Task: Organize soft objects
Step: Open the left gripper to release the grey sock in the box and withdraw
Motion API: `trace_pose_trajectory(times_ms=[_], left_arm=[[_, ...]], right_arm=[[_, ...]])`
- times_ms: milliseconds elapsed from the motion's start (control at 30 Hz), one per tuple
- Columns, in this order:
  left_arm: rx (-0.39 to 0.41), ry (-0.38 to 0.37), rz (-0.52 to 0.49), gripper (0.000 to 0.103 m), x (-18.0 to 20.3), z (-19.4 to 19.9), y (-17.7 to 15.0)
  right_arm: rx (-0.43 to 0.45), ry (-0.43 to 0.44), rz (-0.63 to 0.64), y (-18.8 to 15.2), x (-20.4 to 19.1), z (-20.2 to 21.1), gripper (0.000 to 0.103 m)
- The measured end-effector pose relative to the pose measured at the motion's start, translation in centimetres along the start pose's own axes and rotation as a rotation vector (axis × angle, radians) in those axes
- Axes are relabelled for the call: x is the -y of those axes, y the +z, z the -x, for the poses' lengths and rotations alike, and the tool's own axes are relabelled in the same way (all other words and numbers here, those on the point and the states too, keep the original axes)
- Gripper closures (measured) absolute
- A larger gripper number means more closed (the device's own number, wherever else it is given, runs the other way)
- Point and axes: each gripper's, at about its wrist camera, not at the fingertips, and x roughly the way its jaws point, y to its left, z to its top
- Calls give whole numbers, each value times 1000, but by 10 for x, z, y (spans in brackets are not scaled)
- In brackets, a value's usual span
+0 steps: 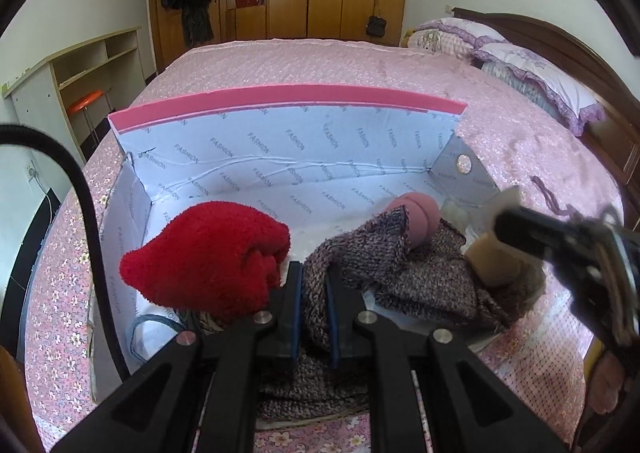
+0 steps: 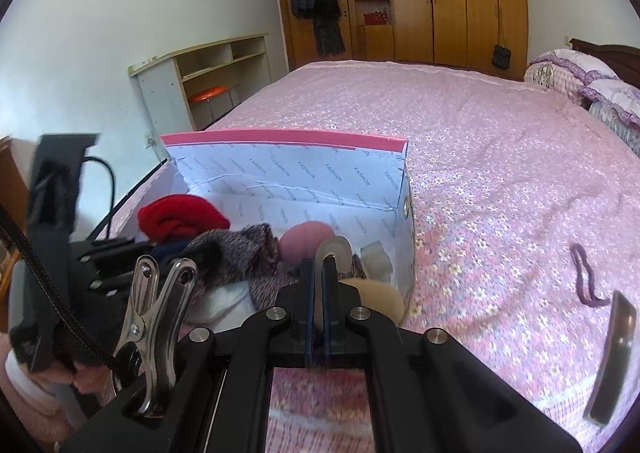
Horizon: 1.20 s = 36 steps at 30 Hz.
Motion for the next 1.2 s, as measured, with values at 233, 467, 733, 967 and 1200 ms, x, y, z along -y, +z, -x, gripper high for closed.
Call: trace_pose_trajectory(times_ms=[233,467,733,967,1200], left_arm=[[1,1,-12,92,2,0,1],[1,-3,-12,92,3,-2,3],[-4,-4,-36,72,9,-5,5],[-19,-23,-58,48,18,-2,4],[18,-24,-93,39,23,15,-2]], right_arm=[[-27,-15,-13,10,5,-29,99],[-31,-30,-19,14,10,-41,99],[-33,-15,-41,16,13,-46,97],[-4,-11,-52,17,12,-34,75],[14,1,-76,15,15,-20,69]])
